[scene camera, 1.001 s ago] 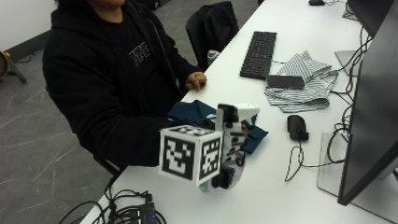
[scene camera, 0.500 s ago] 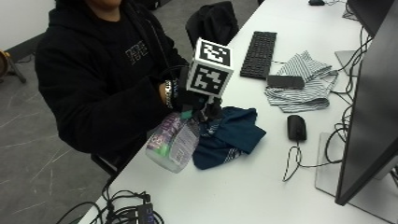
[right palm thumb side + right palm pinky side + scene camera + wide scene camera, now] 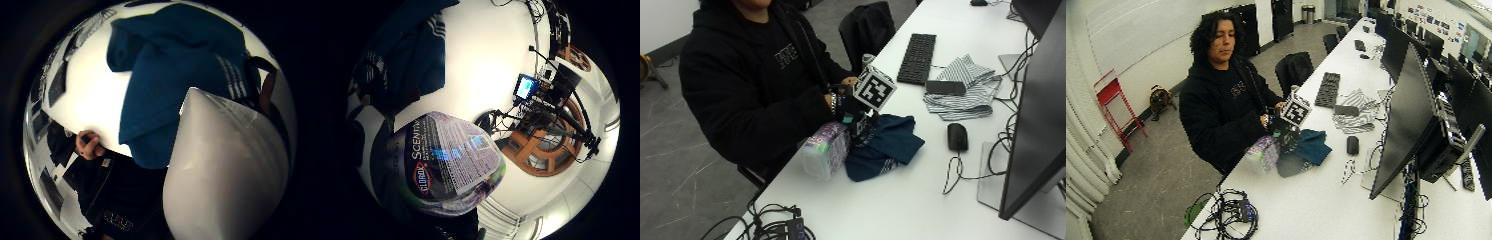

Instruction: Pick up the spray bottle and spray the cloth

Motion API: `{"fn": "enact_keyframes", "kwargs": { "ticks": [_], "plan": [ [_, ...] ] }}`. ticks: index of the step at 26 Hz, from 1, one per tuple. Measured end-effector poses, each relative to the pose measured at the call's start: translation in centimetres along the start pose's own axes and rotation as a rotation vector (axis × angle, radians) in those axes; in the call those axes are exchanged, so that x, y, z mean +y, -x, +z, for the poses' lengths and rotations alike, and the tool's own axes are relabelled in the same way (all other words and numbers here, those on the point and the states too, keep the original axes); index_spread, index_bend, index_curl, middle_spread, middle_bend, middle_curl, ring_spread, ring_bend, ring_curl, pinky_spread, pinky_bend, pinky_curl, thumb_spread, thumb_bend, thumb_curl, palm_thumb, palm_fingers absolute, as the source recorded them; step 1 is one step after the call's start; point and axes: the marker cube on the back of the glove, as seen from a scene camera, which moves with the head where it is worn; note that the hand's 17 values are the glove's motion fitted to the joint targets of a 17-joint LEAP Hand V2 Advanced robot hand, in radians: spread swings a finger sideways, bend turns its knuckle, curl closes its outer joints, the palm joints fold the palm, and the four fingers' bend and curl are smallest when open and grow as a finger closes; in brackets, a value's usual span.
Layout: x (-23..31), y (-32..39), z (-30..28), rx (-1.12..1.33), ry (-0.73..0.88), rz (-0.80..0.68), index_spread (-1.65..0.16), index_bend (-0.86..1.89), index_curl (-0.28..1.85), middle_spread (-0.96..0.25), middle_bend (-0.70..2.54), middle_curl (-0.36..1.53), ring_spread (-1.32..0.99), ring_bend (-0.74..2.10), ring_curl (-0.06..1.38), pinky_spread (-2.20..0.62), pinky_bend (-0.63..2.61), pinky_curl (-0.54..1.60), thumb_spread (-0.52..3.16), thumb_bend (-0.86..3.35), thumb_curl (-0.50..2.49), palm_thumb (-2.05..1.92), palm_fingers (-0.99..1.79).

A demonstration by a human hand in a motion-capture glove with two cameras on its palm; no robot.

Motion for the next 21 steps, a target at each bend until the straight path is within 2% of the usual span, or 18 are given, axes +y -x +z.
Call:
{"fn": "enact_keyframes", "kwargs": {
  "ticks": [7, 11, 16, 21],
  "plan": [
    [-0.5, 0.7, 1.1, 0.041, 0.025, -0.010, -0.31, 0.21, 0.54, -0.24, 0.50, 0.49, -0.25, 0.67, 0.46, -0.32, 0.47, 0.40, 0.29, -0.03, 0.74, 0.96, 1.35],
    [-0.1, 0.2, 0.2, -0.005, -0.023, -0.019, -0.31, 0.20, 0.54, -0.24, 0.49, 0.49, -0.25, 0.67, 0.46, -0.32, 0.47, 0.40, 0.30, -0.03, 0.75, 0.96, 1.35],
    [1.5, -2.8, -3.6, -0.183, -0.253, -0.064, -0.31, 0.20, 0.54, -0.24, 0.49, 0.49, -0.25, 0.66, 0.46, -0.32, 0.47, 0.40, 0.30, -0.03, 0.75, 0.95, 1.36],
    [2.4, -4.3, -7.8, -0.442, -0.623, -0.161, -0.31, 0.19, 0.55, -0.24, 0.50, 0.49, -0.25, 0.67, 0.46, -0.32, 0.46, 0.40, 0.30, -0.03, 0.76, 0.96, 1.36]
  ]
}}
